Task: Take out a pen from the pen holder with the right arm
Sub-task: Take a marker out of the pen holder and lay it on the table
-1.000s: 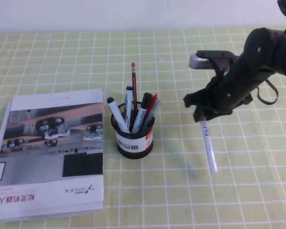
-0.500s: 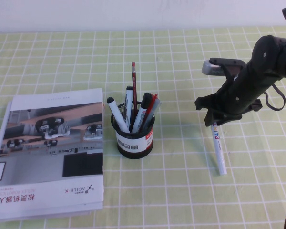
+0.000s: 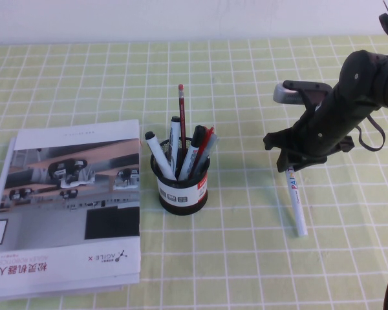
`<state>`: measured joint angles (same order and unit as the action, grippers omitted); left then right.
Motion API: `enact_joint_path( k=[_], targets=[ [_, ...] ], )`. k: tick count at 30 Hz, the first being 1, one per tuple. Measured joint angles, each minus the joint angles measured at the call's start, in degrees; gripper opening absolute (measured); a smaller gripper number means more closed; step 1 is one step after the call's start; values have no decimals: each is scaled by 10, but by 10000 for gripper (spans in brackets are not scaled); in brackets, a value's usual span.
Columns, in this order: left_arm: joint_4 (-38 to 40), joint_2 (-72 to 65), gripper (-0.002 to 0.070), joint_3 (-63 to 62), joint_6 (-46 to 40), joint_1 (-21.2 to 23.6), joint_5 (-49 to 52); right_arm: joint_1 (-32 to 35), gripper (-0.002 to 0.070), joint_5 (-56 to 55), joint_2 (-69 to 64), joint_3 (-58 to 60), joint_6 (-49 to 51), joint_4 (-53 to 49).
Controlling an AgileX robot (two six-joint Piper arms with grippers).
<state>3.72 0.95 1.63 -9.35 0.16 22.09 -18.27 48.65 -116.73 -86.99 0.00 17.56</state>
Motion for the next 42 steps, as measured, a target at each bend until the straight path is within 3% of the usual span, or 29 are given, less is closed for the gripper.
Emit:
enact_joint_path(
  k=[4,13,29,32,37,42],
  targets=[
    [0,0,-5,0,0,0,0,0,116,0,0,0,0,0],
    [0,0,-5,0,0,0,0,0,258,0,0,0,0,0],
    [0,0,-5,0,0,0,0,0,270,72,65,-17,0,-14],
    [0,0,-5,0,0,0,0,0,227,97,101,-17,0,-24],
    [0,0,-5,0,0,0,0,0,37,146,173,-17,0,-43],
    [0,0,-5,0,0,0,0,0,-5,165,253,-2,0,-53]
  ],
)
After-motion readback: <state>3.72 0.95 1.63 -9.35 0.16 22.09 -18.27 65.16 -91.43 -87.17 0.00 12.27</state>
